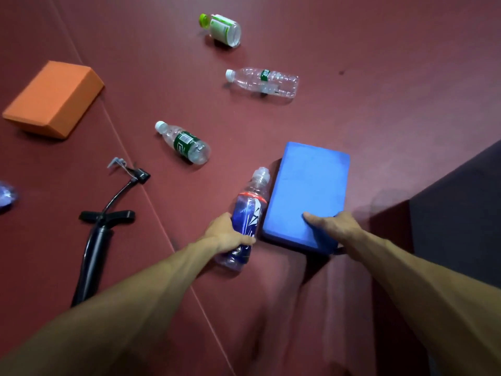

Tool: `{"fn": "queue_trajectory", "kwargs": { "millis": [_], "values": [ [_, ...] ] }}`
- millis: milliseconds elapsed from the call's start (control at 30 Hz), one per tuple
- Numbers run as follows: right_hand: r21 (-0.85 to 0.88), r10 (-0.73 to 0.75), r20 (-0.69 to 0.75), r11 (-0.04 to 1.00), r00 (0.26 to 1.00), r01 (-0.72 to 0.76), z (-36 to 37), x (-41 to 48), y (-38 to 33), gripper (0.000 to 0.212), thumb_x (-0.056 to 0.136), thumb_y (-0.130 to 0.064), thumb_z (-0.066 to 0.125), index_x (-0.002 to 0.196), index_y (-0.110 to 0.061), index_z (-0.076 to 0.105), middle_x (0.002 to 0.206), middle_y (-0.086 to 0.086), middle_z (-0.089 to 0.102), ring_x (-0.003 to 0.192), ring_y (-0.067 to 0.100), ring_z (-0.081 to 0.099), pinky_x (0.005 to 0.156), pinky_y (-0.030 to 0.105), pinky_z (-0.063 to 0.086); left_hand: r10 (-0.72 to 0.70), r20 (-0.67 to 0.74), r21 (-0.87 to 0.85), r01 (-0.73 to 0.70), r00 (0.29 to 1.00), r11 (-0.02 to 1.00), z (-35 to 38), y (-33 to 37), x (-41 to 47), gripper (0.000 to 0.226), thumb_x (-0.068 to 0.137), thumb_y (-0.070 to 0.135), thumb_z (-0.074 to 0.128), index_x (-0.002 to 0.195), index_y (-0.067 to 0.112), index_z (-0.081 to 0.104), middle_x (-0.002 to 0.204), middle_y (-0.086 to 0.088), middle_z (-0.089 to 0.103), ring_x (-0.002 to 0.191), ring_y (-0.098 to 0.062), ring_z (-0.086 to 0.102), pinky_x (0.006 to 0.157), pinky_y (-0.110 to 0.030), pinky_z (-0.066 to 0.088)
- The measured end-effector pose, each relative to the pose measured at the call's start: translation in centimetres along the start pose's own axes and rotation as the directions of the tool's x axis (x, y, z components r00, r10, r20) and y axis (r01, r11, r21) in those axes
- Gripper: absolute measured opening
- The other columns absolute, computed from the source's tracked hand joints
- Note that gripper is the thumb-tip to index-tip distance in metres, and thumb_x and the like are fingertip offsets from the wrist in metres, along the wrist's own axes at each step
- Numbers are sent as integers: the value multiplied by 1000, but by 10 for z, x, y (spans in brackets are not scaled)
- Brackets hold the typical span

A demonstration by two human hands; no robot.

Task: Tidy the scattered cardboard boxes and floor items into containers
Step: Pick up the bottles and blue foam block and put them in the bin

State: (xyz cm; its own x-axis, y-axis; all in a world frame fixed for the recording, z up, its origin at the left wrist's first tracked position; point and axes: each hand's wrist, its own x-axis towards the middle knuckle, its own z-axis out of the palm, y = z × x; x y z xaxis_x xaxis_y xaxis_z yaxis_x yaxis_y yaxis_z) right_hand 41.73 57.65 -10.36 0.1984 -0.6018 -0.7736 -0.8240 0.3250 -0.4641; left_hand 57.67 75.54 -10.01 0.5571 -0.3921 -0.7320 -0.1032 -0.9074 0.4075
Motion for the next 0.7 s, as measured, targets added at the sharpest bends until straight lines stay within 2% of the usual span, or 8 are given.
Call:
{"fn": "queue_trajectory", "kwargs": {
  "millis": [33,100,200,233,333,433,533,700],
  "values": [
    [28,24,19,999,1000,-25,0,7,-3,108,39,-59,85,126,-9,46,122,12,61,97,32,64,72,43,57,16,15,37,-16,1000,999,-2,3,8,72,51,45,83,111,14,60,110,-5,68,98,-23,65,91,-36,51],
    [37,68,97,997,993,-71,-4,11,-14,96,52,-44,90,126,-7,42,120,16,58,84,32,61,60,40,54,37,35,11,-38,999,999,-12,15,16,65,47,46,80,101,13,66,98,-5,72,87,-22,68,82,-34,55],
    [-38,81,195,996,977,-75,-16,16,-30,80,57,-34,90,121,-4,51,108,17,61,86,35,61,73,52,55,64,24,-243,-56,998,968,-34,40,20,29,67,21,82,90,12,67,80,-6,70,62,-16,64,47,-17,48],
    [-53,67,192,997,979,-58,-19,17,-35,80,56,-34,90,120,-5,52,108,16,62,89,35,62,76,50,55,70,-16,-321,-72,997,944,-42,48,23,23,71,16,80,88,13,65,76,-5,68,60,-15,63,42,-15,44],
    [-72,-18,139,997,990,28,-25,15,-56,88,51,-37,92,122,-9,47,115,11,61,98,31,62,74,37,53,94,-197,-504,-183,976,844,-58,69,31,27,70,17,81,90,16,64,81,-5,69,66,-18,65,55,-22,49],
    [30,-109,115,994,987,107,-36,5,-82,92,51,-41,90,127,-8,50,117,6,62,97,25,63,70,33,52,73,-341,-649,-291,937,703,-70,84,27,34,65,16,83,94,12,64,90,-10,71,72,-23,67,68,-34,57],
    [66,-217,15,974,976,216,-52,-13,-103,84,52,-44,88,117,-5,53,112,6,60,93,24,62,69,33,53,57,-402,-716,-353,914,603,-72,93,14,44,59,21,84,98,10,67,93,-14,73,82,-30,71,81,-49,57],
    [51,-329,-287,932,900,358,-84,-31,-121,107,18,-71,76,105,-11,63,113,9,63,102,31,62,87,46,54,111,-414,-780,-415,903,469,-72,120,-10,43,67,21,80,105,5,68,96,-17,73,79,-28,68,83,-46,57]
  ]
}}
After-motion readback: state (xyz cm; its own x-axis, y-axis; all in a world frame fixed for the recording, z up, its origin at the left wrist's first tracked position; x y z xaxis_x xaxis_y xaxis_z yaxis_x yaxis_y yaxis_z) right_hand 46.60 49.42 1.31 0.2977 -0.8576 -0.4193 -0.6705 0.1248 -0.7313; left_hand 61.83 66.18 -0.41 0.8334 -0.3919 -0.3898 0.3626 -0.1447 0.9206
